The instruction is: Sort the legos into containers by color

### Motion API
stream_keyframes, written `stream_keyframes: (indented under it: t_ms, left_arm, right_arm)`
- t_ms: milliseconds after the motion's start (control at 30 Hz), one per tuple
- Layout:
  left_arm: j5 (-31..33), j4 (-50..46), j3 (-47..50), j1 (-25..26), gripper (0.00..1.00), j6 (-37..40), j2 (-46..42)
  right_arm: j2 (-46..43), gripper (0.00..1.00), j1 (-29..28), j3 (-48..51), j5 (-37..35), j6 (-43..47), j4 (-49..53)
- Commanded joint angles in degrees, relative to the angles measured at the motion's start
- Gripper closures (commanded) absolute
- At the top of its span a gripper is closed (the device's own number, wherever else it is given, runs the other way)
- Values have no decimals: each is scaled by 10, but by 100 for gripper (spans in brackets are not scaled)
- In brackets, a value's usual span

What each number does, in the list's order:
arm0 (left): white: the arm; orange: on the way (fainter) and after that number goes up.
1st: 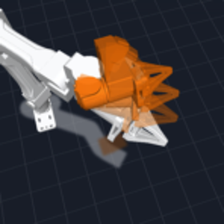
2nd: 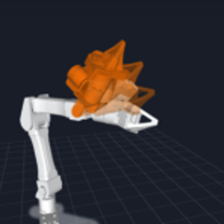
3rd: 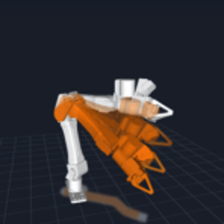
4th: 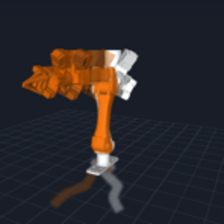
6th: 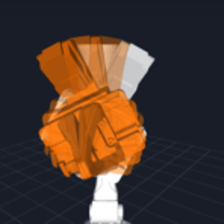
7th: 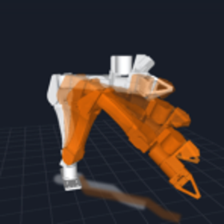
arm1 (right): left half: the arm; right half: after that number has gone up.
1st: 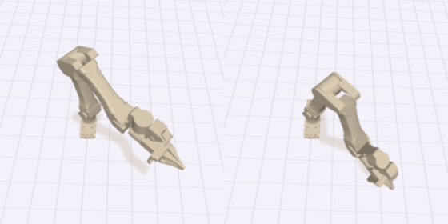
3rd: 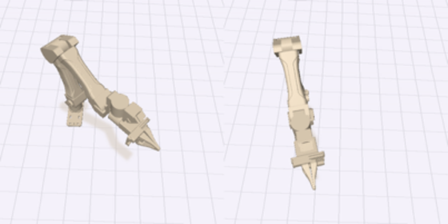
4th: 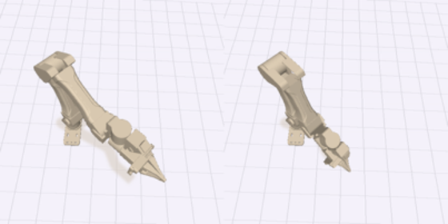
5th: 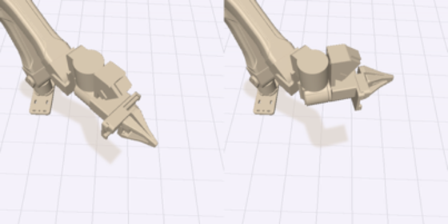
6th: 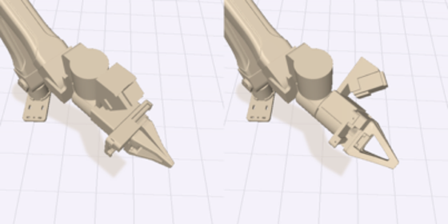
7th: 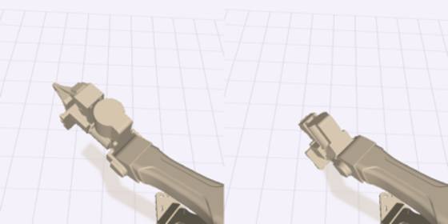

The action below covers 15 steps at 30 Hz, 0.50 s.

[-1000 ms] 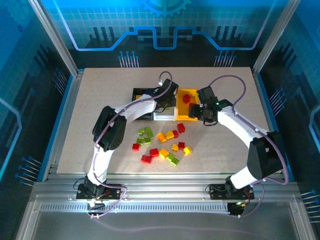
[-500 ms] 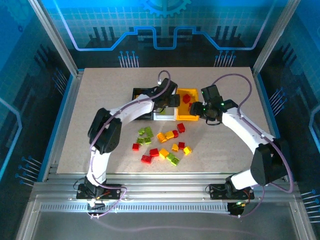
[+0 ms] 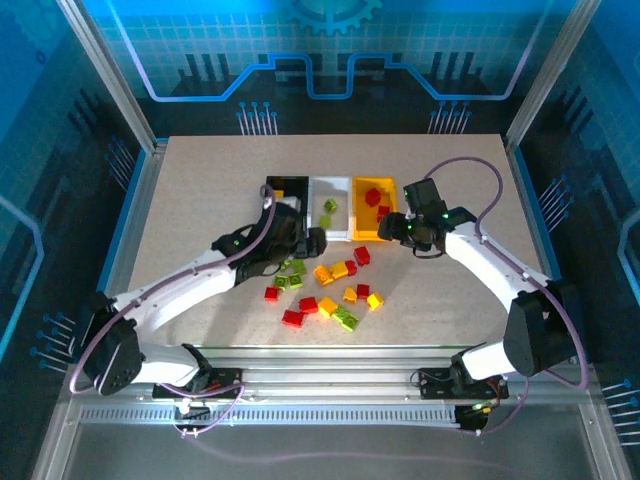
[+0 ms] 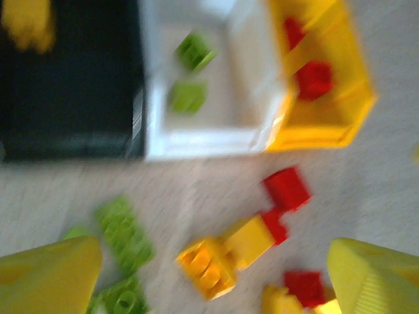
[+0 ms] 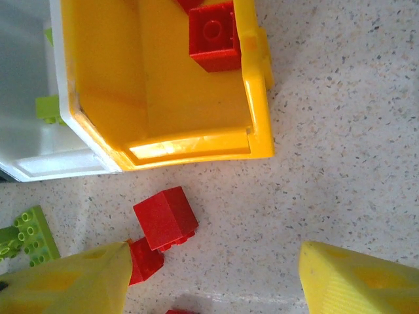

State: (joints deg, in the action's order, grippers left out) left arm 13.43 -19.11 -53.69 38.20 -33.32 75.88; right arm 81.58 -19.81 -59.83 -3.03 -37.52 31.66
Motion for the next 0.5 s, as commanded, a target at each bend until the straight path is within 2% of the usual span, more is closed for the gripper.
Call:
stream_keyframes:
  t_ms: [0, 100, 267, 467]
  left_arm:
    - [-40, 8, 65, -42, 21, -27, -17]
    - [-54, 21, 77, -67, 19, -17, 9]
    - [-3, 23, 66, -73, 20, 15, 84]
    - [15, 51, 56, -80, 20, 17, 146]
  right_arm:
    - [-14, 31, 0, 8, 11, -8, -15]
    - [-12, 31, -2, 6, 12, -11, -14]
    - [-19, 31, -4, 6, 2, -9, -9]
    - [-27, 31, -3, 5, -4, -6, -4]
